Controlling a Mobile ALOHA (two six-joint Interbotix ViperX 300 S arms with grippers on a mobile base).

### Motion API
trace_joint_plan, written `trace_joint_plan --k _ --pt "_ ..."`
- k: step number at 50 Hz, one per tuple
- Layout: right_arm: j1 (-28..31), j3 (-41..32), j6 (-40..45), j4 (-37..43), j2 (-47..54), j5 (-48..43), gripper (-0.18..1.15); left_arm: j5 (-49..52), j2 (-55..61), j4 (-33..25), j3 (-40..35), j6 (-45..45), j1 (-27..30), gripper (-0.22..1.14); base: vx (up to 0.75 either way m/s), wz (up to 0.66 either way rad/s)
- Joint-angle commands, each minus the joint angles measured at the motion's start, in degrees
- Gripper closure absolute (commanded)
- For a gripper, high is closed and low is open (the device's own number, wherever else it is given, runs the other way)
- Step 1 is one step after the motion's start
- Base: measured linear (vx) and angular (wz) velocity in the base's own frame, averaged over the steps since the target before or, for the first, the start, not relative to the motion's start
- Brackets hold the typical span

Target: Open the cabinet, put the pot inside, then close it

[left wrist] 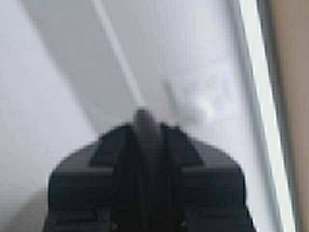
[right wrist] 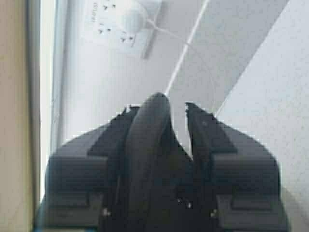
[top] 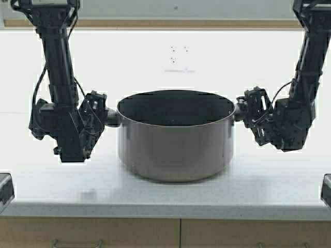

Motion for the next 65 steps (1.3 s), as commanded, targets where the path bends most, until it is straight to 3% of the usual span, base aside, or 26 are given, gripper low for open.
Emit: trace_joint_plan --k 1,12,21,35,47,65 --pt "0.53 3.78 1.14 -0.88 -6.50 -3.69 0.89 -2.20 -5.63 0.35 4.13 0.00 -0.44 0.89 0.01 -0.01" --pt "2.02 13.27 0.97 -0.88 -12.83 -7.65 0.89 -2.37 -12.04 0.79 10.37 0.09 -0.53 0.89 0.00 0.00" --pt "5.01 14.85 1.23 -0.35 -13.80 -7.91 0.89 -2.37 -13.18 0.88 10.46 0.53 -0.53 0.89 0.00 0.00" --pt "10.72 22.68 1.14 3.87 -21.01 -9.58 0.89 -2.64 -21.09 0.18 16.88 2.11 -5.10 0.89 0.00 0.00" --pt "17.23 31.55 0.97 11.43 -31.20 -9.76 0.89 -2.46 -31.29 -3.43 23.55 2.11 -10.20 0.89 0.00 0.00" --pt "24.52 38.94 0.79 16.96 -43.95 -9.58 0.89 -1.41 -41.57 -13.45 31.99 3.16 -19.42 0.89 0.00 -0.01"
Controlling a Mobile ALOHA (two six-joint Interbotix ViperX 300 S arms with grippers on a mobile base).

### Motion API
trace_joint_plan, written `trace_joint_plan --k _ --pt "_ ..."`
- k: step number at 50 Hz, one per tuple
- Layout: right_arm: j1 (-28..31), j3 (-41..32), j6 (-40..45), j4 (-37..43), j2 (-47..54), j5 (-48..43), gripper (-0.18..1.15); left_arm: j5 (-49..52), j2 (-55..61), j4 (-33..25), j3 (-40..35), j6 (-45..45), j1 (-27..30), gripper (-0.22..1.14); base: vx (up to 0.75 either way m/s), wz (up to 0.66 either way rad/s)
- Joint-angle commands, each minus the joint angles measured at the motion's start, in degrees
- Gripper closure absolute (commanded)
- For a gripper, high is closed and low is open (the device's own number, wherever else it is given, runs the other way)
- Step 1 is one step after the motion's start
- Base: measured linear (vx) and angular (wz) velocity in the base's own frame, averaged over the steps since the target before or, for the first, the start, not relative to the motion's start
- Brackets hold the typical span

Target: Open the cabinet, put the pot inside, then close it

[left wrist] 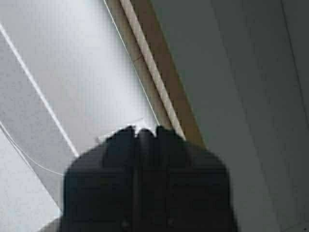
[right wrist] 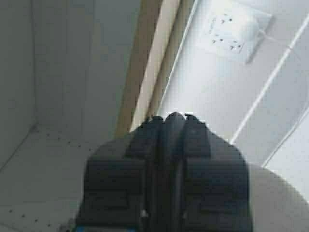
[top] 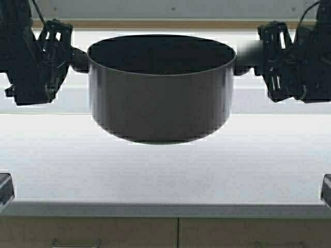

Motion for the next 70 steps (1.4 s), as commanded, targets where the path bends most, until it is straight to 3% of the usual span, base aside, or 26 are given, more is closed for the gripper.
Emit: trace_joint_plan --k 1,25,36,49,60,70 --pt "10.28 0.62 1.23 0.97 -7.91 -2.11 0.89 -0.26 -5.80 -0.35 0.70 -0.18 -11.43 0.88 0.00 0.00" --pt "17.23 1.67 0.62 6.33 -18.11 1.41 0.89 10.28 -22.50 -3.87 1.23 11.95 -16.70 0.88 0.00 0.00" --pt "17.93 -0.26 -1.76 7.21 -27.16 9.23 0.89 18.28 -28.30 -4.39 -1.58 17.84 -16.70 0.88 0.00 0.00" --pt "17.93 -6.06 -5.19 7.47 -35.24 23.03 0.89 27.51 -33.22 -6.33 -8.79 25.66 -16.70 0.88 0.00 0.00" --pt "17.93 -11.87 -5.54 8.53 -36.39 28.39 0.89 35.95 -36.12 -8.79 -16.87 33.22 -16.70 0.88 0.00 0.00" --pt "16.70 -18.54 -6.50 9.76 -36.12 34.19 0.89 45.53 -36.65 -10.11 -24.17 39.11 -12.74 0.88 0.00 0.00"
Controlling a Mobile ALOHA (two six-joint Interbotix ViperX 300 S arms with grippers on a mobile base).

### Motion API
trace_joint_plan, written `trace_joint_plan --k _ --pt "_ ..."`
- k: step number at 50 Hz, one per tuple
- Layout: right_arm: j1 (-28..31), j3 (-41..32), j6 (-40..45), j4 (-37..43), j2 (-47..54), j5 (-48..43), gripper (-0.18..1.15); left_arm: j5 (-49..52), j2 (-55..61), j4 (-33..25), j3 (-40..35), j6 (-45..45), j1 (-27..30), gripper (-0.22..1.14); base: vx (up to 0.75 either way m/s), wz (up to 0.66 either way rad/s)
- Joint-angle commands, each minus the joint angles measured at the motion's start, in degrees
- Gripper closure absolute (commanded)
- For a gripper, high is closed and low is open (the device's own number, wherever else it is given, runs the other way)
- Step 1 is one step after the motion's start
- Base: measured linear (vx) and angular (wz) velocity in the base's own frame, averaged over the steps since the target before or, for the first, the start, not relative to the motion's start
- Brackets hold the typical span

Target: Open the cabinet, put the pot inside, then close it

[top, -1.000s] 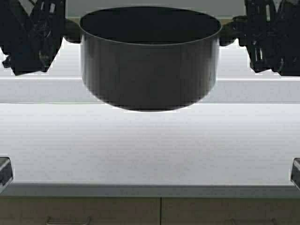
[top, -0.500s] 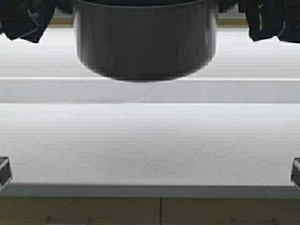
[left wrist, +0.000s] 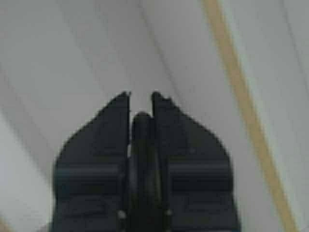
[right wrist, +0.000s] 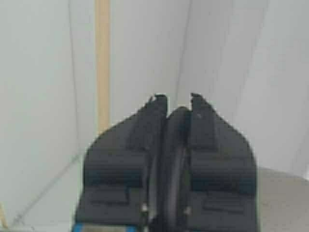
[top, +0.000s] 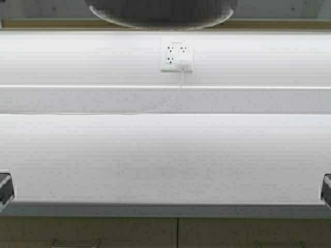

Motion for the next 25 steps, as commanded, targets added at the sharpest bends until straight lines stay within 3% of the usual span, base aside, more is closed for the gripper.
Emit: trace_joint_plan --k 1,15,25 --pt "10.11 -8.96 0.26 -1.85 -1.05 4.04 0.89 10.02 0.53 1.32 -7.21 1.32 -5.01 0.88 0.00 0.00" --pt "6.42 -19.42 -5.45 1.23 1.23 15.82 0.89 22.94 2.55 1.14 -13.27 0.70 3.43 0.88 0.00 0.00" --pt "6.06 -25.93 -6.77 6.24 5.45 20.65 0.89 27.69 5.45 1.05 -17.84 -1.58 5.98 0.88 0.00 0.00"
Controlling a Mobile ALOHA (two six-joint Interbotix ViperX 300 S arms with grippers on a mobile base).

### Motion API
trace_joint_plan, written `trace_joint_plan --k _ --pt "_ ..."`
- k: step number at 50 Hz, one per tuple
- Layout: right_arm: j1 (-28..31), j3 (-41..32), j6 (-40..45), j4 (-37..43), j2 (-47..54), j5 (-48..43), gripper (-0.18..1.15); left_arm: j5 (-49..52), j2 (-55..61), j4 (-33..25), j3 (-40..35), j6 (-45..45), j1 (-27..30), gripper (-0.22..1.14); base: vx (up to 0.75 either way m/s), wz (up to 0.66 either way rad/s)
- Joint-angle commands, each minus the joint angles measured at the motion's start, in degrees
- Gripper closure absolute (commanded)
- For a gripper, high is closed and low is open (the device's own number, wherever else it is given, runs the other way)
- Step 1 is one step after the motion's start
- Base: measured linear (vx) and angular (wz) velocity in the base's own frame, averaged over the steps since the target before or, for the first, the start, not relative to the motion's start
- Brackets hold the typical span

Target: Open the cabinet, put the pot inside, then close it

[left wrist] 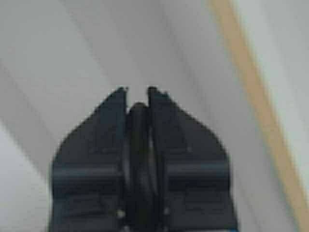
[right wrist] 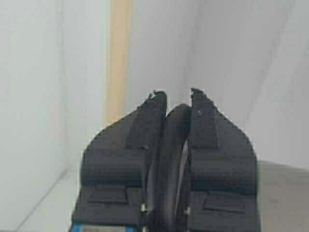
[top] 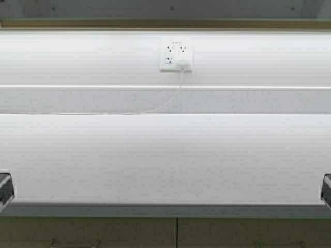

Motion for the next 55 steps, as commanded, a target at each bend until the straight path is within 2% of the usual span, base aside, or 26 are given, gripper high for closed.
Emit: trace_joint_plan --k 1,15,26,33,55 --pt "5.98 -7.65 0.97 0.26 1.85 2.11 0.89 6.24 1.49 1.23 -5.10 -3.25 -4.92 0.88 0.00 0.00" --pt "5.98 -9.32 0.44 1.76 4.39 2.55 0.89 8.35 4.39 1.23 -8.88 -3.52 -4.48 0.88 0.00 0.01" --pt "3.25 -10.02 -0.44 1.85 4.31 3.34 0.89 8.88 6.42 1.58 -10.46 -3.52 -3.52 0.88 0.04 0.01" --pt "2.29 -10.99 -0.44 1.85 5.10 6.59 0.89 8.88 8.26 1.58 -12.13 -3.52 -3.52 0.88 0.17 -0.01" --pt "0.88 -10.20 -0.26 1.41 7.38 7.38 0.89 10.55 10.63 1.67 -13.97 -3.96 -3.52 0.88 0.19 0.01"
